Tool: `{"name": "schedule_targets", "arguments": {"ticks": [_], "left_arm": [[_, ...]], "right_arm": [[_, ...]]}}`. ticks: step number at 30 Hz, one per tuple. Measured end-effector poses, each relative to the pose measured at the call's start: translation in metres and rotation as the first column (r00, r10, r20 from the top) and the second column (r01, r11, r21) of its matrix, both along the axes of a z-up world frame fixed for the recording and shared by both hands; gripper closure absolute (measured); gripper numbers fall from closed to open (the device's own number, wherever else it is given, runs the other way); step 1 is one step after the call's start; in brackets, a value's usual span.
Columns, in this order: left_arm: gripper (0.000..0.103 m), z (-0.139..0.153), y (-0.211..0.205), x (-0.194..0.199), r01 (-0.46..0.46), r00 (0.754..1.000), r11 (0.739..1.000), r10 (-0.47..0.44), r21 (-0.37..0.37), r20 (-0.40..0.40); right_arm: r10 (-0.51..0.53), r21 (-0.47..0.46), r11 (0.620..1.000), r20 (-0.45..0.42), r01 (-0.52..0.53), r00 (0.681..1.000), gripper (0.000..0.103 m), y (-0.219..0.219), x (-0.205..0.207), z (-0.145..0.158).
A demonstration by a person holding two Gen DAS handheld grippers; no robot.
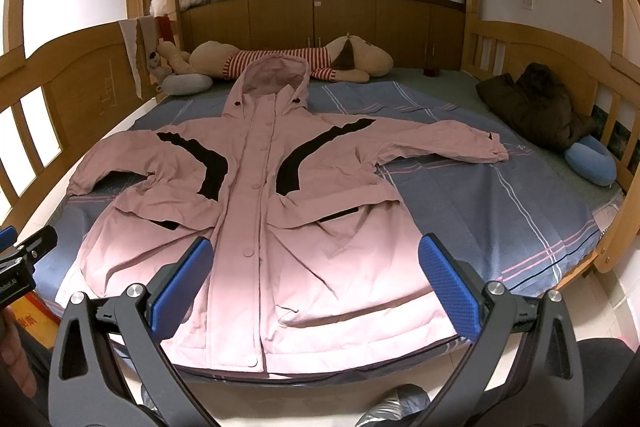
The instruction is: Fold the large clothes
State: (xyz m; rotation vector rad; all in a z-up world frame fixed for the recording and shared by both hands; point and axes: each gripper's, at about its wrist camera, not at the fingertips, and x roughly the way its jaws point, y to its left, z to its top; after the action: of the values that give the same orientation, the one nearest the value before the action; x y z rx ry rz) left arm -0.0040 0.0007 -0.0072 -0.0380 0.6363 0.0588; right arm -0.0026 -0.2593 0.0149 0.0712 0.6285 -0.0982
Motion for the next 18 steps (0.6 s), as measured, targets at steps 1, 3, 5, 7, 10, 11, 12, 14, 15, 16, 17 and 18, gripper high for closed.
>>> {"name": "schedule_targets", "arguments": {"ticks": [1, 3, 5, 7, 10, 11, 12, 14, 15, 16, 17, 18], "left_arm": [[0.002, -0.0003, 0.0011, -0.0008, 0.000, 1.000, 1.000, 0.000, 0.000, -0.001], [0.002, -0.0009, 0.0035, -0.0026, 0.001, 1.000, 1.000, -0.001, -0.001, -0.003], [0.002, -0.0012, 0.0059, -0.0051, 0.001, 1.000, 1.000, -0.001, -0.001, -0.004], [0.002, -0.0008, 0.0006, -0.0002, 0.000, 1.000, 1.000, 0.000, -0.001, -0.002], [0.002, -0.0008, 0.0000, 0.0007, 0.000, 1.000, 1.000, 0.000, -0.002, -0.003], [0.002, -0.0004, -0.0012, 0.0016, 0.000, 1.000, 1.000, 0.000, -0.002, -0.003], [0.002, -0.0008, 0.0000, 0.0008, 0.000, 1.000, 1.000, 0.000, -0.002, -0.004], [0.002, -0.0028, 0.0001, -0.0001, 0.000, 1.000, 1.000, 0.000, -0.001, -0.006], [0.002, -0.0033, 0.0014, -0.0014, 0.000, 1.000, 1.000, 0.000, 0.000, -0.006], [0.002, -0.0041, 0.0011, -0.0013, 0.000, 1.000, 1.000, 0.000, 0.000, -0.006], [0.002, -0.0043, 0.0016, -0.0016, -0.001, 1.000, 1.000, 0.001, -0.001, -0.006], [0.002, -0.0047, 0.0019, -0.0017, -0.001, 1.000, 1.000, 0.001, -0.002, -0.008]], "right_arm": [[-0.001, 0.000, 1.000, 0.001, 0.001, 1.000, 0.001, 0.0000, 0.0000, -0.0003], [0.000, -0.001, 1.000, -0.002, 0.000, 1.000, 0.001, 0.0004, 0.0005, -0.0005], [-0.001, -0.001, 1.000, 0.001, 0.001, 1.000, 0.001, 0.0008, 0.0002, -0.0006], [-0.001, -0.002, 1.000, 0.001, 0.001, 1.000, 0.001, 0.0005, 0.0005, -0.0006], [-0.001, -0.002, 1.000, 0.000, 0.001, 1.000, 0.001, 0.0009, 0.0003, -0.0006], [-0.001, -0.002, 1.000, 0.000, 0.001, 1.000, 0.001, 0.0008, 0.0003, -0.0005], [-0.001, -0.003, 1.000, 0.000, 0.001, 1.000, 0.001, 0.0007, 0.0003, -0.0004], [-0.001, -0.002, 1.000, 0.000, 0.001, 1.000, 0.001, 0.0006, 0.0004, -0.0006], [-0.002, -0.002, 1.000, 0.000, 0.002, 1.000, 0.001, 0.0008, 0.0004, -0.0006], [-0.002, -0.001, 1.000, 0.000, 0.002, 1.000, 0.001, 0.0002, 0.0006, -0.0007], [-0.001, -0.002, 1.000, -0.001, 0.001, 1.000, 0.001, 0.0005, 0.0006, -0.0008], [-0.002, -0.002, 1.000, -0.001, 0.002, 1.000, 0.001, 0.0003, 0.0007, -0.0009]]}}
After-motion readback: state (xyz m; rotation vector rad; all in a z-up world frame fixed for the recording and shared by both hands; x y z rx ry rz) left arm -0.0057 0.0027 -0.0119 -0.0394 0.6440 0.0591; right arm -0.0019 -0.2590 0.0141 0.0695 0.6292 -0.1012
